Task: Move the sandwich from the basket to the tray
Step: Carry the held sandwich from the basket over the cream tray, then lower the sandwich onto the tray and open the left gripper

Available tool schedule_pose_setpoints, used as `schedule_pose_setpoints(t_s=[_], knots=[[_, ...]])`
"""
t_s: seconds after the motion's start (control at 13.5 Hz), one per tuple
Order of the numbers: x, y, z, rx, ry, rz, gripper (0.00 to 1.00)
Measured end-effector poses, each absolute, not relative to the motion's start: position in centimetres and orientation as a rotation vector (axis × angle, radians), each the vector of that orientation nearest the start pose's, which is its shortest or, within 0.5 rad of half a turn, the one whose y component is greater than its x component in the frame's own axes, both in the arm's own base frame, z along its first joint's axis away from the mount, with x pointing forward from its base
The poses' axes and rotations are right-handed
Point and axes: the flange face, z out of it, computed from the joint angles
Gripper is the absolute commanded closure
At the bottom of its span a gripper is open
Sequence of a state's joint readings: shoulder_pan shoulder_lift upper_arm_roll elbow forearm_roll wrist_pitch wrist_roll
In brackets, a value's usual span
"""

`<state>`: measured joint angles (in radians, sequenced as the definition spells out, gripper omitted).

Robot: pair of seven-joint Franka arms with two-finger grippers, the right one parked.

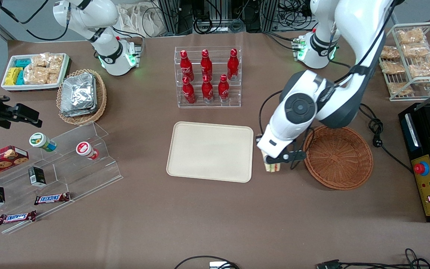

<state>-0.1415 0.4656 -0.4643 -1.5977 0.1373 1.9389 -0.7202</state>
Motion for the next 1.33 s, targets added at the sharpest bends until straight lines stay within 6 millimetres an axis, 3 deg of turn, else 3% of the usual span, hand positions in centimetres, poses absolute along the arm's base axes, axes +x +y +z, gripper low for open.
schedule_pose_setpoints(t_s=[0.3, 0.96, 1.11, 1.26, 1.33], knots=[[55.8, -38.9, 31.8, -3.152, -0.051, 0.263, 1.00], [54.1, -42.1, 23.5, -3.112, 0.069, 0.333, 1.00], [54.1, -42.1, 22.5, -3.106, 0.076, 0.338, 0.47], [54.3, -42.1, 22.6, -3.109, 0.073, 0.333, 0.00], [54.4, -42.0, 22.6, -3.108, 0.070, 0.332, 0.00]])
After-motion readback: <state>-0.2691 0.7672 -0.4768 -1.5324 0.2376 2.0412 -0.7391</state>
